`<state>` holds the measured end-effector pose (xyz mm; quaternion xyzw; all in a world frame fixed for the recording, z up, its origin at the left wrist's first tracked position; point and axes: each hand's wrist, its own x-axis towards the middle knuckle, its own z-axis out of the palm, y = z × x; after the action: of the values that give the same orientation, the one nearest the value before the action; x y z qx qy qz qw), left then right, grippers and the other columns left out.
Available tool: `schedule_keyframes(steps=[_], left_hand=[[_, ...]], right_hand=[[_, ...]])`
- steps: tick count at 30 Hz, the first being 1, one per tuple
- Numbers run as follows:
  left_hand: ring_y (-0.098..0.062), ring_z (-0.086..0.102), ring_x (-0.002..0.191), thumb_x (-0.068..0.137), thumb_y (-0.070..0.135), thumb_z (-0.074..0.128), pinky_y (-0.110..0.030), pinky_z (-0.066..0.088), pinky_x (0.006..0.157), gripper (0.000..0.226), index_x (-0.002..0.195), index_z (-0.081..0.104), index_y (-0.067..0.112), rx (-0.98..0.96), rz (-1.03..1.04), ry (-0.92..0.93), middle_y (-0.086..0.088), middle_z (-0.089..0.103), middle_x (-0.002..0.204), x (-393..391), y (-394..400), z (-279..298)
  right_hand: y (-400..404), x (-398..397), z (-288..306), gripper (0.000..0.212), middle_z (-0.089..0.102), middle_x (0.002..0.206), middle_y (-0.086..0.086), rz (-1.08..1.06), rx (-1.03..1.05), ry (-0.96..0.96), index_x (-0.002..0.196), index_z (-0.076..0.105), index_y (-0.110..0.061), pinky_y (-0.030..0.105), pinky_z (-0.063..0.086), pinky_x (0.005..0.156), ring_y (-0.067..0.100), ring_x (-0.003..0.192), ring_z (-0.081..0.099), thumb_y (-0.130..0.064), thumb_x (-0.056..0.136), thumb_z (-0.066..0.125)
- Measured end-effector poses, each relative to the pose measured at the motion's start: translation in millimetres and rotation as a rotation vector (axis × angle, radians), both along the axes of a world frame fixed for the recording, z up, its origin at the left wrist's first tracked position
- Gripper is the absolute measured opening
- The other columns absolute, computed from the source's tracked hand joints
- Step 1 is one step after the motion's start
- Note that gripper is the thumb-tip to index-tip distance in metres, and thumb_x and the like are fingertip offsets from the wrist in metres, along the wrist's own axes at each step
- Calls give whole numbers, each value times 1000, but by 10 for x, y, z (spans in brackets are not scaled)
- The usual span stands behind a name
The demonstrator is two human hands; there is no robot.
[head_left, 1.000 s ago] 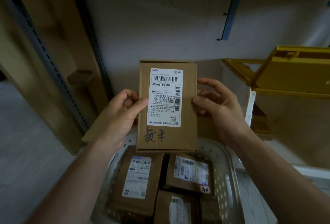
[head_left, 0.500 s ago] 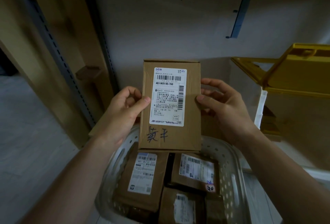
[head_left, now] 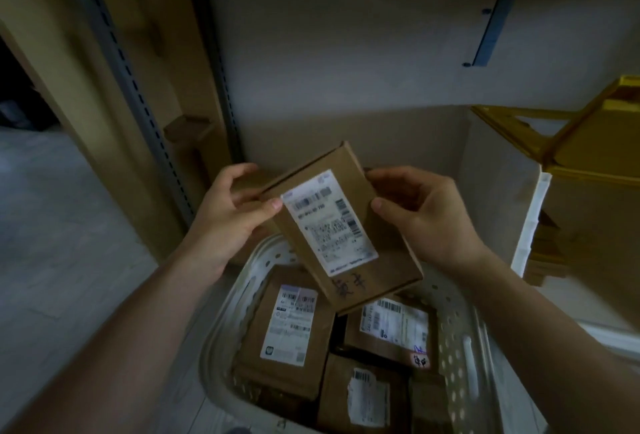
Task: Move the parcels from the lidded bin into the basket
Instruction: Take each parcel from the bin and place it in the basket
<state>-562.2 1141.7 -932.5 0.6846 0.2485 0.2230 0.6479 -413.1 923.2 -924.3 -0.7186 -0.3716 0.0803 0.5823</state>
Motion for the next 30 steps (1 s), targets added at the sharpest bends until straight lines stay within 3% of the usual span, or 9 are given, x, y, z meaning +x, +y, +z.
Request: schedule_keyframes(steps=[4, 6, 8, 12, 15, 20, 25, 30], left_hand=[[6, 58, 108, 90, 24, 73, -23, 47, 92, 45, 131, 55, 33, 609, -174, 335, 22, 63, 121, 55, 13, -126], [2, 51, 114, 93, 25, 70, -20, 40, 93, 42, 132, 56, 29, 730, -224, 414, 18, 61, 126, 118, -9, -228], [-2, 54, 116, 92, 28, 71, -14, 40, 86, 39, 128, 57, 31, 764, -260, 406, 17, 61, 123, 183, 25, -327], [-8, 56, 114, 86, 29, 76, -33, 49, 94, 42, 121, 55, 42, 783, -236, 428, 15, 61, 120, 311, 158, -548], [-8, 57, 108, 83, 23, 80, -27, 47, 88, 44, 117, 56, 38, 755, -257, 421, 12, 61, 117, 372, 204, -673], [-12, 62, 92, 81, 24, 82, -35, 54, 79, 33, 97, 54, 34, 845, -187, 480, 11, 62, 97, 416, 238, -855], [-12, 63, 95, 84, 29, 79, -33, 54, 81, 35, 110, 56, 31, 875, -133, 512, 12, 64, 101, 467, 299, -948], [-16, 64, 110, 86, 26, 77, -39, 56, 91, 48, 128, 53, 28, 869, -126, 516, 6, 66, 118, 522, 280, -990]], right_hand=[[131, -80, -136, 32, 71, 110, -16, -22, -241, -266, 121, 71, -26, 19, 59, 82, -3, 97, 68, -12, 92, 72], [206, -144, -203, 31, 67, 110, -17, 17, -332, -340, 123, 68, -27, 8, 54, 81, -7, 95, 64, -14, 94, 69], [292, -182, -322, 31, 68, 114, -12, 58, -406, -416, 124, 67, -25, 11, 54, 83, -2, 98, 63, -15, 95, 67], [464, -139, -606, 32, 70, 114, -3, 61, -461, -520, 124, 68, -27, 36, 56, 89, 12, 103, 63, -18, 93, 67], [548, -85, -723, 33, 72, 114, -1, 91, -506, -546, 124, 68, -24, 41, 54, 88, 17, 103, 62, -15, 93, 67], [637, -68, -804, 33, 71, 118, -3, 136, -568, -624, 118, 70, -21, 47, 50, 93, 23, 107, 60, -6, 88, 68], [638, 64, -802, 47, 58, 138, -7, 87, -685, -625, 135, 58, -28, 43, 36, 105, 19, 129, 47, -10, 91, 62], [552, 190, -829, 53, 60, 133, -2, 54, -670, -555, 134, 59, -24, 47, 47, 101, 21, 126, 50, -4, 86, 67]])
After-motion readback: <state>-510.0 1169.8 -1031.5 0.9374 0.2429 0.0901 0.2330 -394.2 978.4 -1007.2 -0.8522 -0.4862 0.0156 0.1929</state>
